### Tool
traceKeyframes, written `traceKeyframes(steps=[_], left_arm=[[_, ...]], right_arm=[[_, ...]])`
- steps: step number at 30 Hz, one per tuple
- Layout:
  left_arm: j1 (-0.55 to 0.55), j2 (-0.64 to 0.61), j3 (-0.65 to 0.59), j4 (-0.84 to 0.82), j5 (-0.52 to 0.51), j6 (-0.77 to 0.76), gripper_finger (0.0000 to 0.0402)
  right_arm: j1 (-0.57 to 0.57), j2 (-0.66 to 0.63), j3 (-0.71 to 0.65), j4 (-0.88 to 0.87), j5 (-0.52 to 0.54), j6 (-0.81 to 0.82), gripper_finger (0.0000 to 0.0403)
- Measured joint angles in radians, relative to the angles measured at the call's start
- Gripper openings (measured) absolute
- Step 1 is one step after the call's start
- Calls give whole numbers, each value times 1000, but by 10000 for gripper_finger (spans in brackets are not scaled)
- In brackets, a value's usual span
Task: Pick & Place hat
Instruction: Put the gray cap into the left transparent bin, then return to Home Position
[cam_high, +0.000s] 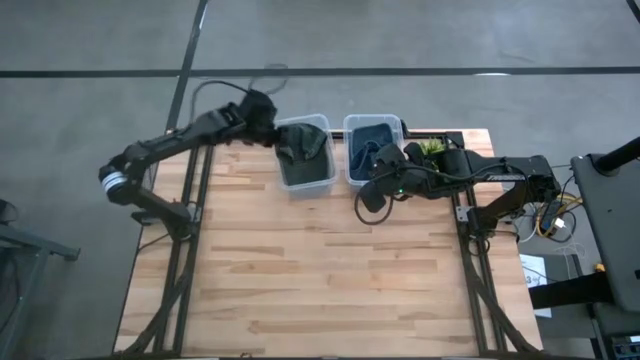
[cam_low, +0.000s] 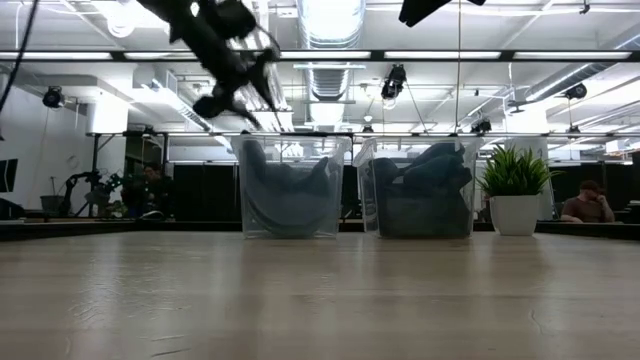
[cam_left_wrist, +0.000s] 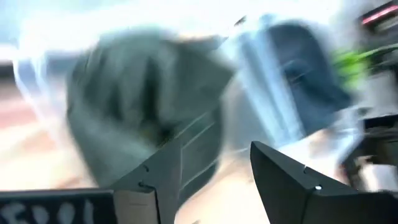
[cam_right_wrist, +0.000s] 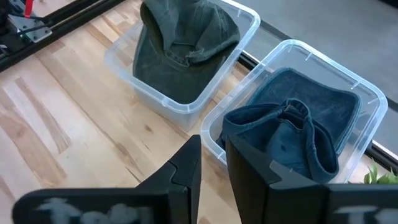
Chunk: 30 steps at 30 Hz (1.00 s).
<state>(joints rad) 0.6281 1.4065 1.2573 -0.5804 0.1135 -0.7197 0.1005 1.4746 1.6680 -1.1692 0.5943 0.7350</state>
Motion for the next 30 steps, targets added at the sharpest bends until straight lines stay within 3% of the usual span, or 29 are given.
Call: traceKeyframes(steps=[7,10,15,18,25,30], left_arm=[[-38,-155,51,-11,6,28,184],[-71,-237,48,-113,16,86,184],[-196,-361,45,-234,20,213,184],[-292,-425,28,-222,16,270,184],[-470,-579,-111,-123,-115,335,184],[-495,-723,-305,75,-93,331,184]], right_arm=[[0,-23,0,-3,1,-14,81],[0,-47,0,-5,1,-67,84],[0,-92,0,-51,1,-220,82],[0,-126,0,-109,11,-190,77],[5,-222,-44,-174,-27,-260,68],[5,-347,-186,-75,-73,-284,74]])
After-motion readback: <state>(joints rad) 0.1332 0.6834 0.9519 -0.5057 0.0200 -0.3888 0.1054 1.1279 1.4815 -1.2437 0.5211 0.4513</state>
